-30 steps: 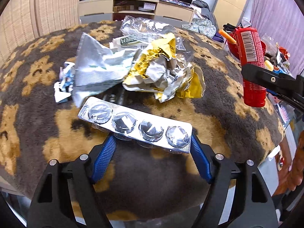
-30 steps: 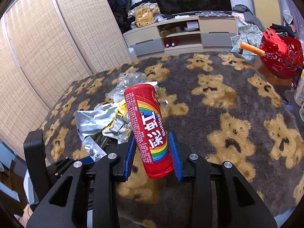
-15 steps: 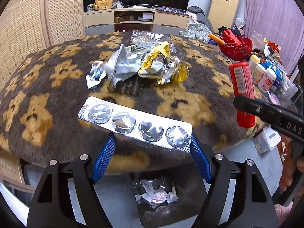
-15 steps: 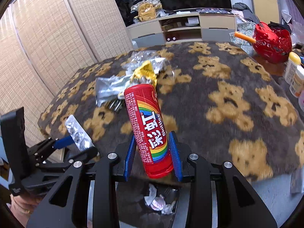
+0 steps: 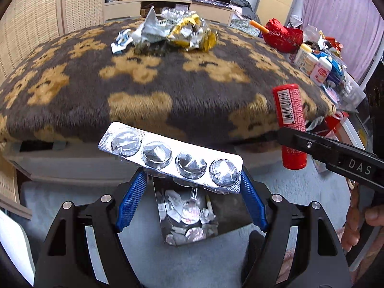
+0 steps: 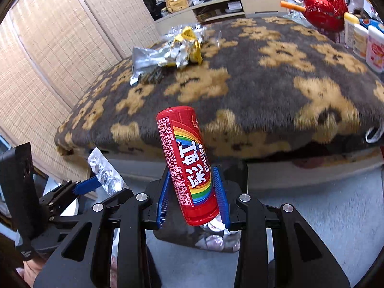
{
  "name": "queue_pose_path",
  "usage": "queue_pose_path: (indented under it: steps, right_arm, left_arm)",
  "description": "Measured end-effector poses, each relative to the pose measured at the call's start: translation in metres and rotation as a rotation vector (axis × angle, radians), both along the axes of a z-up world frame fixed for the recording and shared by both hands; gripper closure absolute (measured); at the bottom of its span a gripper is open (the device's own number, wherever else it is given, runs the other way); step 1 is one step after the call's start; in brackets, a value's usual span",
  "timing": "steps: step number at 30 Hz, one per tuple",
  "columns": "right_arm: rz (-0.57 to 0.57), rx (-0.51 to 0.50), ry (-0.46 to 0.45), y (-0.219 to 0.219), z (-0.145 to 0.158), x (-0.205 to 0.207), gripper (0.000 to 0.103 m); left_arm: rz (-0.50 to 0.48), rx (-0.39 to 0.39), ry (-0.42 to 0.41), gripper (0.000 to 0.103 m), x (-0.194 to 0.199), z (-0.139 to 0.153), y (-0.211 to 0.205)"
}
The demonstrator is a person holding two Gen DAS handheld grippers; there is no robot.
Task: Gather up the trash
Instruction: 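Lower the candy tube and blister pack into the metal bin and open both tools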
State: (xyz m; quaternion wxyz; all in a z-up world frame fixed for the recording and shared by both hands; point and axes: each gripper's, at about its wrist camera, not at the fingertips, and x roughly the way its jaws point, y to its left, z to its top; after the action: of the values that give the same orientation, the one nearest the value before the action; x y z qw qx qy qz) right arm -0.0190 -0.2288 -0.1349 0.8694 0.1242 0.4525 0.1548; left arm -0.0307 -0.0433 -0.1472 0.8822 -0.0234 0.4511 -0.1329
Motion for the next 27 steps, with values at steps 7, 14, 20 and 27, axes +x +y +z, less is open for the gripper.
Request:
queue_pose_path:
  steps: [7, 14, 20, 27]
  right_arm:
    - [-0.021, -0.075, 0.111, 0.008, -0.043, -0.007, 0.067]
    - [-0.021, -0.17, 0.172, 0.022, -0.075, -0.001, 0.067]
    - [-0.036, -0.187, 0.201, 0.025, -0.089, 0.006, 0.067]
    - [-0.045, -0.169, 0.187, 0.024, -0.086, 0.01, 0.065]
  left_arm:
    - [-0.02, 0.015, 0.088, 0.03, -0.014, -0.043, -0.008]
    - [-0.059, 0.045, 0.16, 0.03, -0.009, -0.077, -0.02]
    - [-0.052, 0.052, 0.188, 0.03, -0.004, -0.09, -0.018]
    - [-0.044, 0.041, 0.196, 0.029, -0.001, -0.089, -0.015]
